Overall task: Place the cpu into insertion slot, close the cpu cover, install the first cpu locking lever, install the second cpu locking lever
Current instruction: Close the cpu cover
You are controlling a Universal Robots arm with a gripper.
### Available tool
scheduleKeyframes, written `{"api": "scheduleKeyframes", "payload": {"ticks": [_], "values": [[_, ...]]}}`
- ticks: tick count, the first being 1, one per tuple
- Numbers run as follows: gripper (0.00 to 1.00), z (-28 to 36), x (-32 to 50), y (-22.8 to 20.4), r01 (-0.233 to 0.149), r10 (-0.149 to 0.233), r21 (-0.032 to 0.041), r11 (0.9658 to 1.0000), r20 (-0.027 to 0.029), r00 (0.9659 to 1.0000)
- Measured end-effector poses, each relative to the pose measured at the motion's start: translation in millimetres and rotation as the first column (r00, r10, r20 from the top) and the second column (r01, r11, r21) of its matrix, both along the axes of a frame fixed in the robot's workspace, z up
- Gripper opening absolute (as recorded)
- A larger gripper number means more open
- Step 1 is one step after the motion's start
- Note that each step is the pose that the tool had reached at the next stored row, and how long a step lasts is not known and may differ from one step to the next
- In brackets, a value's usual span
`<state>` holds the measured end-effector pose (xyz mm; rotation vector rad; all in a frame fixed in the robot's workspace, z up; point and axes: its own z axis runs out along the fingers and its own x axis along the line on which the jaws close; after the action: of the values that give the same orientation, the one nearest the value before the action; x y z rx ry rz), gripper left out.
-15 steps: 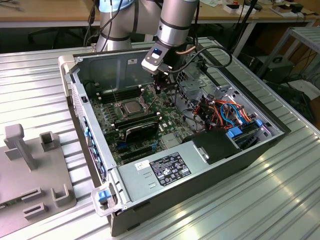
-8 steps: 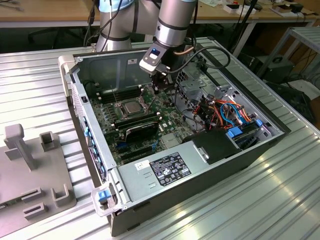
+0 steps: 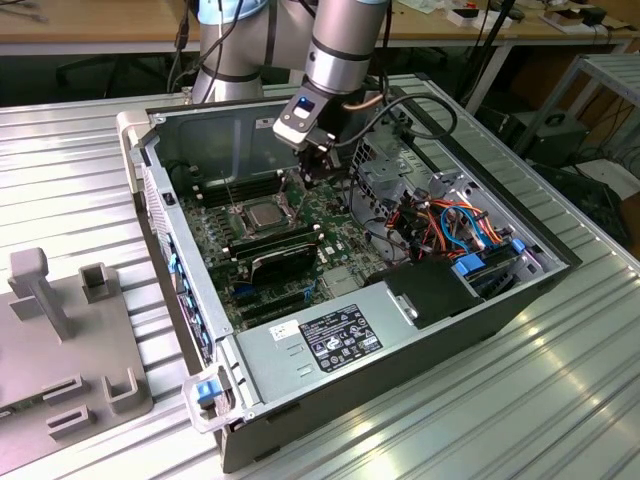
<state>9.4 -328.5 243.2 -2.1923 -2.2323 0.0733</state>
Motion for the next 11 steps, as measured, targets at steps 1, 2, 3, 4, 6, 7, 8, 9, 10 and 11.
{"api": "scheduleKeyframes", "payload": {"ticks": [1, 2, 3, 4, 6, 7, 8, 9, 10, 11], "values": [[0.11, 0.0, -1.2, 0.1, 0.0, 0.0, -0.0001, 1.0, -0.0011, 1.0], [0.11, 0.0, -2.1, 0.1, 0.0, 0.0, 0.0, 1.0, -0.0018, 1.0], [0.11, 0.0, -4.0, 0.2, 0.0, 0.0, 0.0, 1.0, -0.003, 1.0], [0.11, 0.0, -5.5, 0.3, 0.0, 0.0, 0.0, 1.0, -0.0045, 1.0], [0.11, 0.0, -8.3, 0.3, 0.0, 0.0, 0.0, 1.0, -0.0069, 1.0], [0.11, 0.0, -9.1, 0.4, 0.0, 0.0, 0.0, 1.0, -0.0075, 1.0], [0.11, 0.0, -9.9, 0.4, 0.0, 0.0, 0.0, 1.0, -0.0081, 1.0], [0.11, 0.0, -10.8, 0.4, 0.0, 0.0, -0.0001, 1.0, -0.0088, 1.0], [0.11, 0.0, -11.6, 0.5, 0.0, 0.0, 0.0, 1.0, -0.0096, 1.0], [0.11, 0.0, -12.5, 0.5, 0.0, 0.0, 0.0, 1.0, -0.0103, 0.9999]]}}
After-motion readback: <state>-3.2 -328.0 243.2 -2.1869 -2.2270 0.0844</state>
